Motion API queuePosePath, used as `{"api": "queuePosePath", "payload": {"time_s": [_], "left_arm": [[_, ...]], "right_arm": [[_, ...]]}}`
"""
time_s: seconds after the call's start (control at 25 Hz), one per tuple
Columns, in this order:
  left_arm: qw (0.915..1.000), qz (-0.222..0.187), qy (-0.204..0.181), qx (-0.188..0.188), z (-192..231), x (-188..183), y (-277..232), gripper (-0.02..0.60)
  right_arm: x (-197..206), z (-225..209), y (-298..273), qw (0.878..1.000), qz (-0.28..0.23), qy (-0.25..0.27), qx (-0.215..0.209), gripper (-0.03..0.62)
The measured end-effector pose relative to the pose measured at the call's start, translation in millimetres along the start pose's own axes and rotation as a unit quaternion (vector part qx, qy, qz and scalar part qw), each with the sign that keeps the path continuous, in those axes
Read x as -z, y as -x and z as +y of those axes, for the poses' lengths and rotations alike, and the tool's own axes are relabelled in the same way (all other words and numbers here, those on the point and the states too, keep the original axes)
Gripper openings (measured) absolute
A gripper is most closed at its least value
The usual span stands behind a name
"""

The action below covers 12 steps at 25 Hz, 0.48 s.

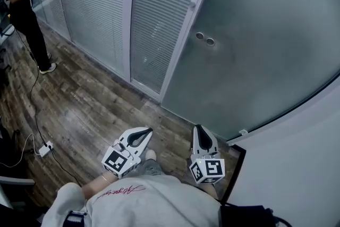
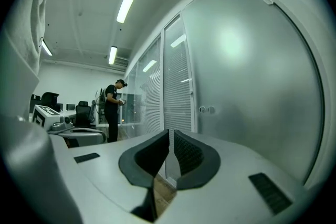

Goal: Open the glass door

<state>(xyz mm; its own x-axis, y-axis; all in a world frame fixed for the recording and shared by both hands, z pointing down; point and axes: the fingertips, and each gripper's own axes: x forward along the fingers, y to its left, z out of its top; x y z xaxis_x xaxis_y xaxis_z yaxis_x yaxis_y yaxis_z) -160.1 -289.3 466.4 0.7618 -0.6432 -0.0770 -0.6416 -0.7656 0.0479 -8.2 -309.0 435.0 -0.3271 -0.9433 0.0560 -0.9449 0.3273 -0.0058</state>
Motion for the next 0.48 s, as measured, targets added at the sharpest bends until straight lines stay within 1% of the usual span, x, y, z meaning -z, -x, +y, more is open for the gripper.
{"api": "queuePosePath", "payload": {"time_s": [0.12, 0.24, 0.48], "left_arm": [[1.0000, 0.005, 0.002, -0.009, 21, -6, -29, 0.018], [0.9999, 0.001, -0.003, -0.014, 41, -13, -57, 0.018], [0.9996, -0.003, -0.007, -0.026, 79, -16, -103, 0.018]], "right_arm": [[-4, -20, -37, 1.000, 0.008, 0.013, -0.001, 0.020], [-12, -40, -74, 1.000, 0.004, 0.011, -0.001, 0.020], [-23, -87, -149, 1.000, -0.002, 0.013, 0.019, 0.021]]}}
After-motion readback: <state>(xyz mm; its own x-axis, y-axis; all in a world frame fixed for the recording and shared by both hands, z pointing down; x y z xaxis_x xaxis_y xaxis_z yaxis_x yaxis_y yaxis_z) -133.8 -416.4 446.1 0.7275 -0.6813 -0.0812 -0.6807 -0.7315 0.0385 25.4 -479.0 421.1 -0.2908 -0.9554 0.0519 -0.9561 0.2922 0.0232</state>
